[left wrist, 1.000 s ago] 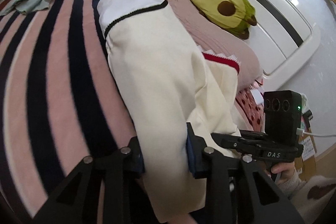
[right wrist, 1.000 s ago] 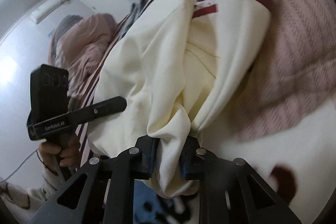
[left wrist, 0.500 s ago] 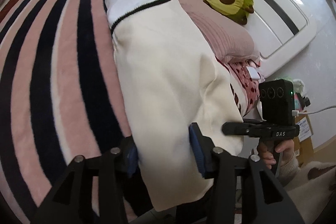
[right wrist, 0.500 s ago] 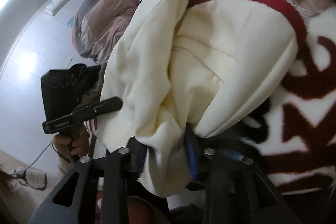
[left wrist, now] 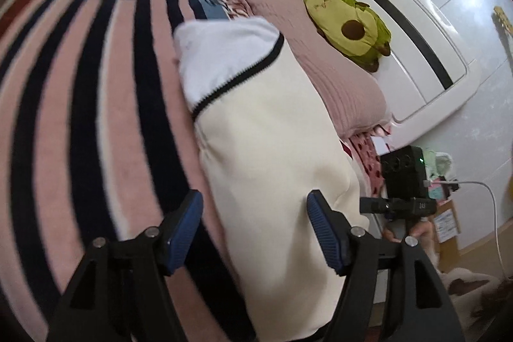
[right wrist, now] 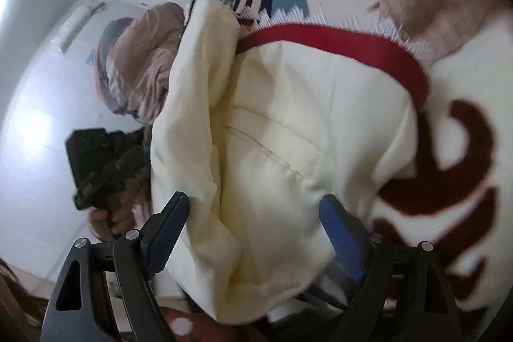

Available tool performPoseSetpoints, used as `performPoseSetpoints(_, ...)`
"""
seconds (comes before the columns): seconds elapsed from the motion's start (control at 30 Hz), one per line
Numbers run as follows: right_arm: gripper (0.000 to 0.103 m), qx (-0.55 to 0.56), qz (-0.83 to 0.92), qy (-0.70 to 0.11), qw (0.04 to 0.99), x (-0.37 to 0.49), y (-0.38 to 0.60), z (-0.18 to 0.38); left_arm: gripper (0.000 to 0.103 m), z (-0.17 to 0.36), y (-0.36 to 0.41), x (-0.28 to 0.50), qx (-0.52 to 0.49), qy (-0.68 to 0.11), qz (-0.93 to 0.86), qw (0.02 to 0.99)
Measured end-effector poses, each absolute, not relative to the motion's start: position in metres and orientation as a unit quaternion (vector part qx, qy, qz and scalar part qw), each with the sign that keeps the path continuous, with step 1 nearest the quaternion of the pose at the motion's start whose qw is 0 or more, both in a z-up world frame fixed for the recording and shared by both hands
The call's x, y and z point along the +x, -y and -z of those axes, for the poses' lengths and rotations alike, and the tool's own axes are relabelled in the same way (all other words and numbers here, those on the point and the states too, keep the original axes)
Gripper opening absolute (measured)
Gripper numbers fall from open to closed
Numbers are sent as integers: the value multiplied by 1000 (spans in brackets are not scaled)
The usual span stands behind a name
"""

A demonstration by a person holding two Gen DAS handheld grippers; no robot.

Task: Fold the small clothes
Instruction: 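Grasp the bundle end with the left gripper while the right gripper pinches the red-trimmed end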

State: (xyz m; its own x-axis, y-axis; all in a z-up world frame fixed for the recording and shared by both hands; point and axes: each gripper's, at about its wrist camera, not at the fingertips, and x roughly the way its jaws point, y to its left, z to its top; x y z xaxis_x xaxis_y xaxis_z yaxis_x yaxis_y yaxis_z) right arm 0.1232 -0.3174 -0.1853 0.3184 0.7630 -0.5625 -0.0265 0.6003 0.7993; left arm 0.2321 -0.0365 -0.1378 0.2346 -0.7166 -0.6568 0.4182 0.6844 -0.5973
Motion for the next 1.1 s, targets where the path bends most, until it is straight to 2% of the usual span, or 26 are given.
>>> performPoseSetpoints(0.2, 81, 361, -296, -513, 720, 140, 312, 187, 63, 154, 51, 250, -164, -507, 382, 755)
performPoseSetpoints(0.4, 80, 350, -245, -521, 739, 112, 346, 170, 63, 158, 54, 259, -161, -506, 397, 748)
performPoseSetpoints(0.53, 82, 373, -226, -520, 734, 96, 368, 179, 55, 163, 55, 263, -169, -506, 402, 744)
performPoseSetpoints(0.73, 82, 396, -313, -490, 710, 130, 329, 184, 49, 159, 61, 260, -153, -507, 392, 752)
performPoseSetpoints(1.0, 82, 342, -337, -529, 700, 173, 274, 189, 49, 161, 64, 262, -143, -511, 388, 754)
performPoseSetpoints(1.03, 82, 338, -338, -530, 701, 175, 271, 189, 49, 161, 66, 261, -143, -510, 388, 754)
performPoseSetpoints(1.1, 72, 329, -337, -531, 704, 177, 268, 189, 46, 161, 66, 261, -141, -508, 387, 757)
